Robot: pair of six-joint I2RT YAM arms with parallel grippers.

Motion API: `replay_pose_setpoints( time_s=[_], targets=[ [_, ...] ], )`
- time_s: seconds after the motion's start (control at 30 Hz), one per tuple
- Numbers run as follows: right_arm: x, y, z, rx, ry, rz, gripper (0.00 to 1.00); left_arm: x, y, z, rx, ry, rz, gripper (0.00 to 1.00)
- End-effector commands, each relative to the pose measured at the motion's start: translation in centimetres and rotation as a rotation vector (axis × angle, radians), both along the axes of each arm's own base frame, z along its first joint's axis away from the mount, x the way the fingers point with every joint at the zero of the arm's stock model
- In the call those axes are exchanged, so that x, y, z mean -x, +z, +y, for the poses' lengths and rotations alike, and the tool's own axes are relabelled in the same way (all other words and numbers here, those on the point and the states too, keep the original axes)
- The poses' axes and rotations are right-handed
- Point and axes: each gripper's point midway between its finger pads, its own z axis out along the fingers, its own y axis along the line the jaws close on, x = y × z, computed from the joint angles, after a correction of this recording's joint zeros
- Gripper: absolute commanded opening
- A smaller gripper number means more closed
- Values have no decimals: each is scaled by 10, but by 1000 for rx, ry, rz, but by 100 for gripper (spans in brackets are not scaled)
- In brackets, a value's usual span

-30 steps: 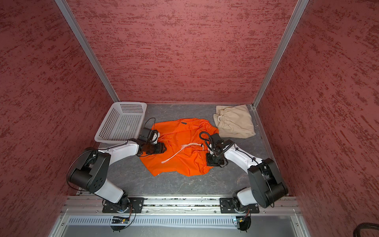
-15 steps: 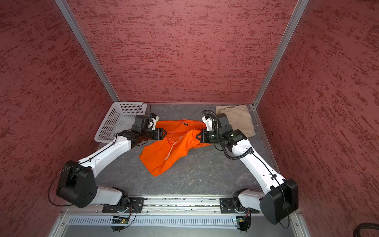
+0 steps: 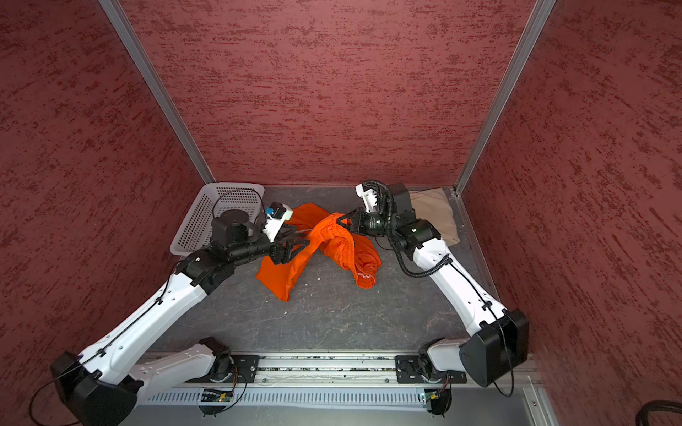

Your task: Fold and stack the shorts

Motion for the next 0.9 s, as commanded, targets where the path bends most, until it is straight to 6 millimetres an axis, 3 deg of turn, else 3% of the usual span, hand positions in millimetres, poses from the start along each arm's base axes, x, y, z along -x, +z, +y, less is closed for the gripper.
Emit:
replay_pose_setpoints(
  time_s=[0.0, 0.13, 0.37, 0.6, 0.87],
  targets=[
    [2, 9, 6, -99, -6, 45, 1, 2, -20, -7, -155, -23, -124, 70],
    [5, -2, 5, -137, -25, 114, 1, -8, -45, -12, -265, 16, -173, 69],
    [11, -13, 2, -196, -71, 216, 1, -12, -72, -27, -320, 26, -213, 68],
    [17, -9, 0, -245, -84, 268, 1, -24, -98, -31, -384, 68, -256, 66],
    [22, -9, -1, -281, -96, 304, 1, -32, -110, -34, -401, 109, -289, 56]
  ],
)
